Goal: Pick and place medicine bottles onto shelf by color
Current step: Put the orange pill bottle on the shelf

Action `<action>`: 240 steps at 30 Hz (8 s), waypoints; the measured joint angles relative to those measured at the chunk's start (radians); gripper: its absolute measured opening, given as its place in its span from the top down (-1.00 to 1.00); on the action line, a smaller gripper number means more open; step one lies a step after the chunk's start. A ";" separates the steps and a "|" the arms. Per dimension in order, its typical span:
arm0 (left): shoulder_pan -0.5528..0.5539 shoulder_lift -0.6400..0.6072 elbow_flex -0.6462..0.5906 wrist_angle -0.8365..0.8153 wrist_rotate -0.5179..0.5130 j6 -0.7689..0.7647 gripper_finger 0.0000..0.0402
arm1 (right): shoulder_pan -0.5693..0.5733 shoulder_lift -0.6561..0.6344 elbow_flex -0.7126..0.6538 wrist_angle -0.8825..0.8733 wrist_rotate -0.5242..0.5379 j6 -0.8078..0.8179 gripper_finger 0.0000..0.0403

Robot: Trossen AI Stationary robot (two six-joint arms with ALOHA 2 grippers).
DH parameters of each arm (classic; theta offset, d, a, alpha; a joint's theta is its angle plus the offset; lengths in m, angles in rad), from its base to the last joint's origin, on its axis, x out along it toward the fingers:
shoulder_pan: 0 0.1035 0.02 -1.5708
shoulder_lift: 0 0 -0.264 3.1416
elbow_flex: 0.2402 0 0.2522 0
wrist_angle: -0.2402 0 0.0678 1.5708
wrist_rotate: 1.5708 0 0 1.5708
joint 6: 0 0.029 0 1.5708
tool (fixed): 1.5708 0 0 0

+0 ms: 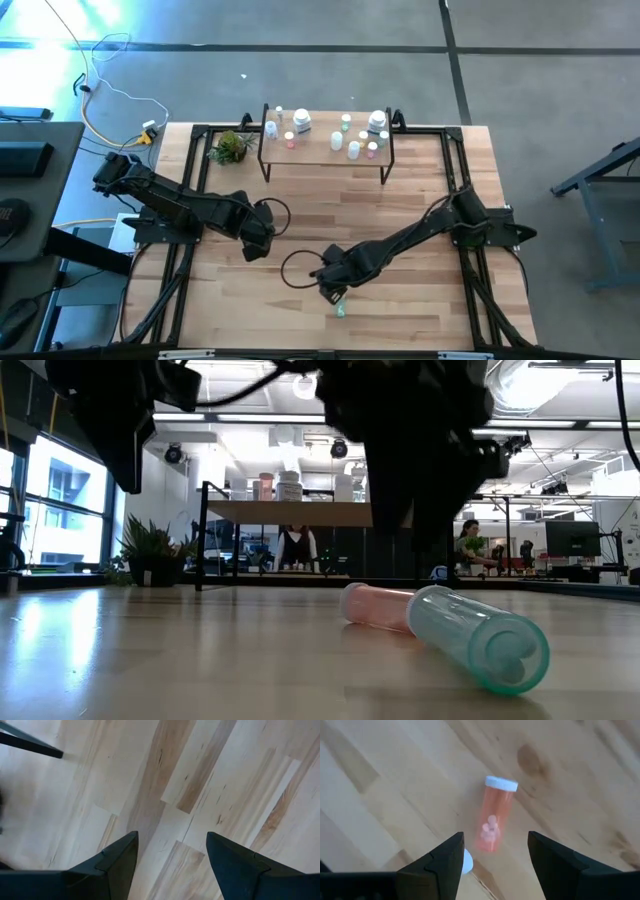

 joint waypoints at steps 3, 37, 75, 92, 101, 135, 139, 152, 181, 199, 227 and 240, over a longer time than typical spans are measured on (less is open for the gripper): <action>0.000 0.000 0.000 0.001 0.000 0.000 -0.12 | 0.002 0.034 0.000 0.006 -0.018 0.000 -0.05; 0.000 0.000 0.000 0.064 0.191 0.035 -0.12 | 0.021 0.002 -0.001 0.032 -0.013 -0.080 0.62; -0.002 0.000 0.000 0.861 0.422 0.196 -0.12 | 0.019 -0.180 0.000 0.347 0.120 -0.347 0.63; -0.002 0.000 0.000 0.854 0.419 0.222 0.29 | 0.004 -0.180 0.000 0.358 0.116 -0.365 0.63; -0.001 0.000 0.000 0.852 0.413 0.221 0.46 | -0.007 -0.180 0.000 0.357 0.111 -0.367 0.63; 0.003 0.000 0.000 0.656 0.298 0.211 0.45 | -0.088 -0.181 0.000 0.292 0.010 -0.412 0.00; 0.028 0.000 0.000 0.608 0.299 0.211 0.45 | -0.097 -0.193 0.000 0.237 0.021 -0.427 0.00; 0.188 -0.018 0.000 0.537 0.295 0.345 0.45 | -0.144 -0.281 0.001 0.104 0.152 -0.454 0.00; 0.651 -0.021 0.352 0.231 0.291 0.870 0.45 | -0.439 -0.454 0.001 -0.020 0.170 -0.522 0.00; 0.860 -0.018 0.546 -0.036 0.177 1.093 0.45 | -0.529 -0.454 0.001 -0.019 0.170 -0.524 0.00; 0.832 0.199 0.546 -0.173 0.186 1.138 0.45 | -0.546 -0.453 0.001 -0.019 0.178 -0.521 0.00; 0.831 0.214 0.546 -0.188 0.166 1.154 0.45 | -0.521 -0.453 0.001 -0.020 0.178 -0.523 0.00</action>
